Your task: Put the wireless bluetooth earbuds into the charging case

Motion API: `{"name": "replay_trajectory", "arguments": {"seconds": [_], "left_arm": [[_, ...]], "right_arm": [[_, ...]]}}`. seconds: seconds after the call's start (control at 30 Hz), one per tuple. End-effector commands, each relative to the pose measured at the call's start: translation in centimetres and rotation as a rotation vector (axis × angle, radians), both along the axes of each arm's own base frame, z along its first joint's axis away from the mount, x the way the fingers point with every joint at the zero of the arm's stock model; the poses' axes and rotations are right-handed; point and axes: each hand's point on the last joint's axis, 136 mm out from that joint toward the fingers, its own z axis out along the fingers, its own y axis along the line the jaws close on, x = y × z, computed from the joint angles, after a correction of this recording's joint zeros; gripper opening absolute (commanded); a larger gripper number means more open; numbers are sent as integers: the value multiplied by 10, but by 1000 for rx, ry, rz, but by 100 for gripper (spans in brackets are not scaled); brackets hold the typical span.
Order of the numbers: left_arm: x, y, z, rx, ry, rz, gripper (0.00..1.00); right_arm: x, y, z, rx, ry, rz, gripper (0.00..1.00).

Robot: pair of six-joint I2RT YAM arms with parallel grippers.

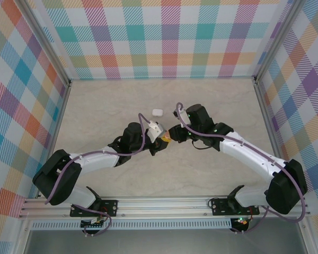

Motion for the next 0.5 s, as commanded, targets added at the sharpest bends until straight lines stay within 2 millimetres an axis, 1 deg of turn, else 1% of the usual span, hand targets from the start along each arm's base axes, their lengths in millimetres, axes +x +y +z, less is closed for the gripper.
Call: {"name": "replay_trajectory", "arguments": {"seconds": [0.0, 0.47], "left_arm": [[-2, -8, 27, -52, -62, -35, 5], [-5, -8, 28, -58, -51, -46, 4]], "right_arm": [[4, 4, 9, -10, -37, 11, 24], [6, 4, 3, -28, -28, 0, 24]]}}
